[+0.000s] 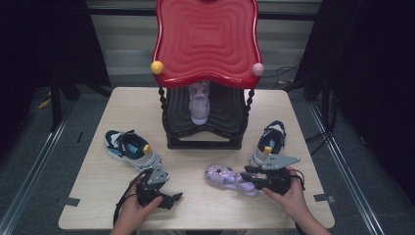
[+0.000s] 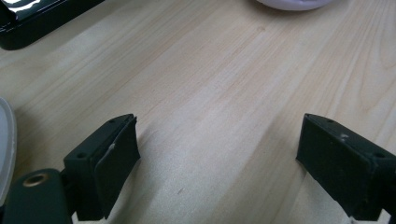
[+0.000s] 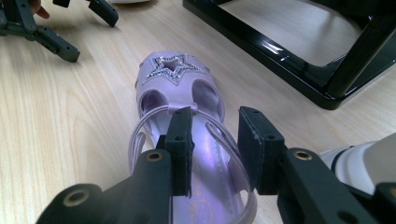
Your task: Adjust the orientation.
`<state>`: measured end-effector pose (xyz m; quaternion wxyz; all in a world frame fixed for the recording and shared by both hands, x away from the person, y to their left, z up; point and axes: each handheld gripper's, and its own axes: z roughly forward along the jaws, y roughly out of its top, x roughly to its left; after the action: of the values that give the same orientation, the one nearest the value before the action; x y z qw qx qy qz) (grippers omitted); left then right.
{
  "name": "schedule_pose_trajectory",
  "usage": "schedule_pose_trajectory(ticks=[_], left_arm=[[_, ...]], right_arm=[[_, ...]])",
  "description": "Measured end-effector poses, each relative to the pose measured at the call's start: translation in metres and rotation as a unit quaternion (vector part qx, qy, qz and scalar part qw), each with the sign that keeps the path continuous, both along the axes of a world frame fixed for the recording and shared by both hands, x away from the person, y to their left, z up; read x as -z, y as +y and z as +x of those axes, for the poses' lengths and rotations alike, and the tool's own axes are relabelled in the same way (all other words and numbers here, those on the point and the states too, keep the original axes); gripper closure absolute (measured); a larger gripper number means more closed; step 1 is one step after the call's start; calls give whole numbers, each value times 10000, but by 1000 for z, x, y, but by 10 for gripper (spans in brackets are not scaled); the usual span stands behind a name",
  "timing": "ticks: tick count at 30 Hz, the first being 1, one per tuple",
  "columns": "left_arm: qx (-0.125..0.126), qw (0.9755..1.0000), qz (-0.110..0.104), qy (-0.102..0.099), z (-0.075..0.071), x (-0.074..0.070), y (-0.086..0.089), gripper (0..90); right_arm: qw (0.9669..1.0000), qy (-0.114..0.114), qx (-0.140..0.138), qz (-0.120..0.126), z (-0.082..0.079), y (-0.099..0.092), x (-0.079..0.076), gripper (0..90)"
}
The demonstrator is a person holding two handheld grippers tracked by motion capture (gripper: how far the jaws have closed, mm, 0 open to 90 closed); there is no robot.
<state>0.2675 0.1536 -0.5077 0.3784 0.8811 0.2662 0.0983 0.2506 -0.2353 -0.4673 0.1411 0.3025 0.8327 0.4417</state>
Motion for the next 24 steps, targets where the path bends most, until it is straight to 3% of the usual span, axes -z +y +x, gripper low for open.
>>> schedule_pose_trajectory(ticks=[10, 24], left_arm=[[1, 10000, -3, 0, 0, 0, 0, 119], [4, 10000, -6, 4, 0, 0, 0, 119]], right_arm=[[10000, 69, -56, 39, 9, -5, 1, 658], [9987, 90, -364, -337, 17, -6, -4, 587]])
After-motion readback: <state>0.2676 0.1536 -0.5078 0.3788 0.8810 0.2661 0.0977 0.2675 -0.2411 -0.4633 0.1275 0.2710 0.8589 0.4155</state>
